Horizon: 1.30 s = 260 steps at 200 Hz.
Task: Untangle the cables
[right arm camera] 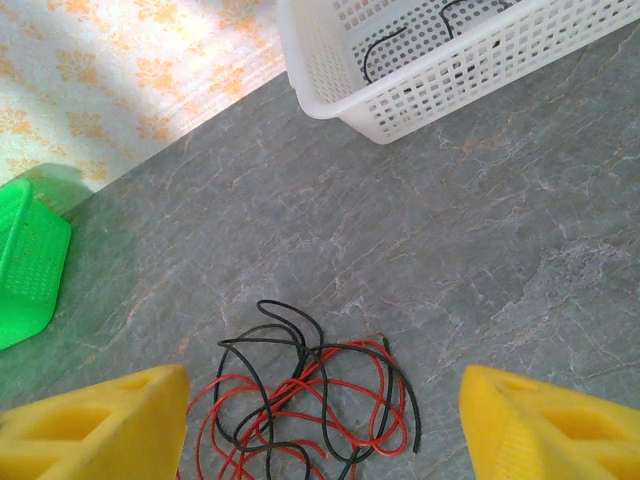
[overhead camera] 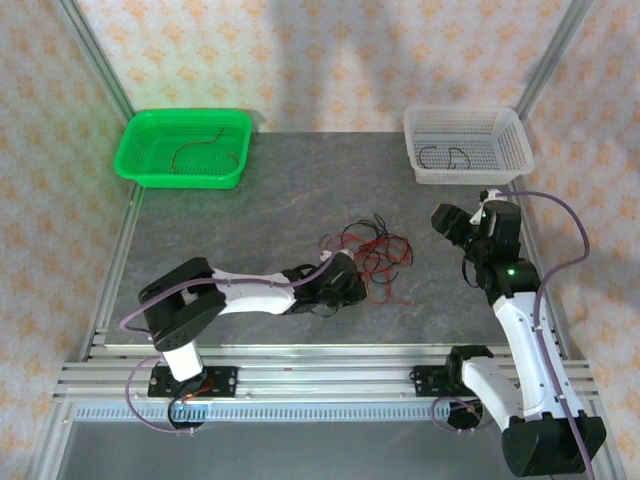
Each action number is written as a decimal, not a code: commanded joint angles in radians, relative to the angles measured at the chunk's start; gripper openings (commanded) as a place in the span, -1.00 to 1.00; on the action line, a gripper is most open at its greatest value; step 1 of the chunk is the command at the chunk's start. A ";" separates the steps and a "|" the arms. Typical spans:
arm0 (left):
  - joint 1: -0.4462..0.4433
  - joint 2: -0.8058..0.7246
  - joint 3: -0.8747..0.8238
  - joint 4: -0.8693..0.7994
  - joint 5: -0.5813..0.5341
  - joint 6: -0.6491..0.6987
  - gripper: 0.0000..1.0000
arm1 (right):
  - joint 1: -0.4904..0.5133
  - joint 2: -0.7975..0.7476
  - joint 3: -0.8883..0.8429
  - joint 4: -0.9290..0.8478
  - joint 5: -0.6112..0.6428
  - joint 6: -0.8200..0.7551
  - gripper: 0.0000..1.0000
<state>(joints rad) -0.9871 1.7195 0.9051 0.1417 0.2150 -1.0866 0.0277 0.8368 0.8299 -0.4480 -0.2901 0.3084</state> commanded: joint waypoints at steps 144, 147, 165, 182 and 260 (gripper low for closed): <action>0.094 -0.316 0.349 -0.523 -0.177 0.330 -1.00 | 0.215 -0.056 -0.213 0.252 -0.229 0.202 0.42; 0.095 -0.316 0.350 -0.524 -0.175 0.331 -1.00 | 0.232 -0.045 -0.214 0.265 -0.226 0.211 0.42; 0.097 -0.317 0.362 -0.524 -0.168 0.339 -1.00 | 0.326 0.028 -0.224 0.368 -0.202 0.293 0.41; 0.099 -0.322 0.370 -0.524 -0.166 0.347 -1.00 | 0.383 0.107 -0.239 0.483 -0.184 0.427 0.41; 0.109 -0.356 0.368 -0.515 -0.156 0.373 -1.00 | 0.470 0.301 -0.349 0.995 -0.130 1.081 0.42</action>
<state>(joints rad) -0.8875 1.4040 1.2453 -0.3672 0.0628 -0.7467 0.4870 1.1435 0.4625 0.3740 -0.4812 1.1934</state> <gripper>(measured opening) 0.045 0.708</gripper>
